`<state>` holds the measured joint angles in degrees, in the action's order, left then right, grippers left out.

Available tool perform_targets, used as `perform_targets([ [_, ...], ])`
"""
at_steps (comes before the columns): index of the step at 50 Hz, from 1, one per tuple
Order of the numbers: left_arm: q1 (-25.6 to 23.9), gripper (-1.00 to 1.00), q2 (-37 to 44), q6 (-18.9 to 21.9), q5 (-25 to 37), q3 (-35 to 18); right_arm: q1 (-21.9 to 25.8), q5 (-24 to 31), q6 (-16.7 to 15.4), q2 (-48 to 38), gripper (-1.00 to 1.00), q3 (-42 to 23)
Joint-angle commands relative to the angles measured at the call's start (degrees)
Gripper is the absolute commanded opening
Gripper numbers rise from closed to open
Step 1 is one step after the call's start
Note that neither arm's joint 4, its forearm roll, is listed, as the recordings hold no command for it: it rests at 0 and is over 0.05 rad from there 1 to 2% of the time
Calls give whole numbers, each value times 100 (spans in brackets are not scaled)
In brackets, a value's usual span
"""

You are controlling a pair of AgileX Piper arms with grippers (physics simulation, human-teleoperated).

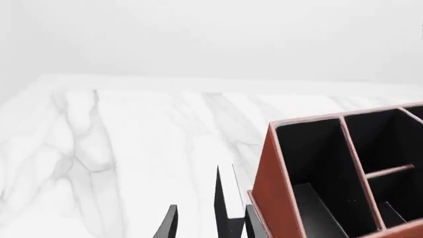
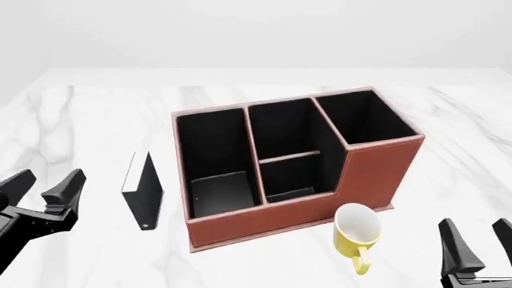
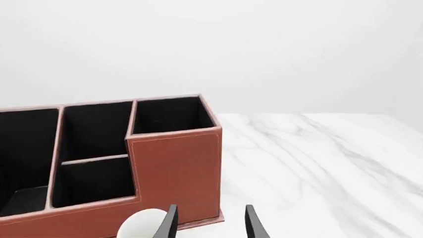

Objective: Pick up the book and place it in the back compartment of the caddy.

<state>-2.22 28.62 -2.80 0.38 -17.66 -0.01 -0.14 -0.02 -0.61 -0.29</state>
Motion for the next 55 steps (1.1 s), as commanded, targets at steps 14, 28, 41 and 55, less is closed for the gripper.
perform_targets([
  [14,-587,100,2331,-18,965,-1828,-1,-27,1,-28,100,1],
  [28,-426,100,3017,178,1117,-2194,0,-39,0,-46,100,-6],
  [41,-357,100,3655,227,1113,-2342,-2,-39,0,-46,100,-6],
  [55,-469,100,4372,130,967,-2567,-1,-39,2,-46,100,-6],
])
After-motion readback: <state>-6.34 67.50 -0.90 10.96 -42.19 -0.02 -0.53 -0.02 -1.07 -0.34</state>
